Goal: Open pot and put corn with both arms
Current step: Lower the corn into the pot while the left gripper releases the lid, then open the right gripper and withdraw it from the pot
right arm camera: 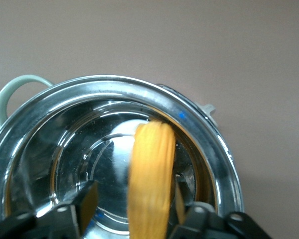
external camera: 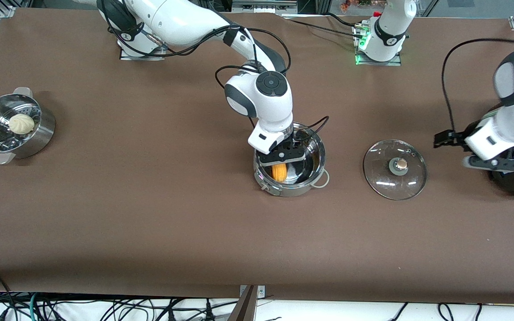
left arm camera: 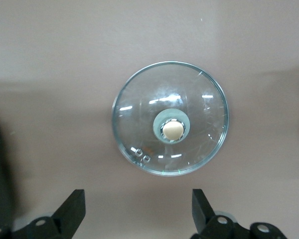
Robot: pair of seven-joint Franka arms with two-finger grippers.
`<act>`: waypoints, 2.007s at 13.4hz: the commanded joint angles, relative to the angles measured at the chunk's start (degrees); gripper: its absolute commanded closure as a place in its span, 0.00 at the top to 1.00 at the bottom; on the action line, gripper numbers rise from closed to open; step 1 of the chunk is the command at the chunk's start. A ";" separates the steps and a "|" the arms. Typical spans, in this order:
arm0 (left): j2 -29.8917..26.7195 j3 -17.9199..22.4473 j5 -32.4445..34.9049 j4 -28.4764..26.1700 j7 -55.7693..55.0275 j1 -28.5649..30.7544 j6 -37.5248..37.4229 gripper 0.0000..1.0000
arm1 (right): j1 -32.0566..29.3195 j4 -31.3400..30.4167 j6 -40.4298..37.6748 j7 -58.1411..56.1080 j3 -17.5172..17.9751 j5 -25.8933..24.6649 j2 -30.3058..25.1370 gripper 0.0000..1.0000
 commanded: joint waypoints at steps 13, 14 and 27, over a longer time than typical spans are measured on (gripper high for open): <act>-4.01 -0.23 3.48 17.43 -22.17 -6.67 -19.69 0.99 | -5.59 1.69 -12.72 -1.82 -1.79 -0.36 -7.84 1.00; -3.92 -0.32 3.30 18.14 -22.17 -6.75 -19.78 0.99 | -6.82 1.69 -14.48 -3.31 -1.88 -0.36 -8.55 1.00; -1.02 -3.74 -1.98 19.82 -12.59 -1.93 -19.88 1.00 | -25.45 1.78 -26.34 -18.68 -7.24 6.67 -16.28 1.00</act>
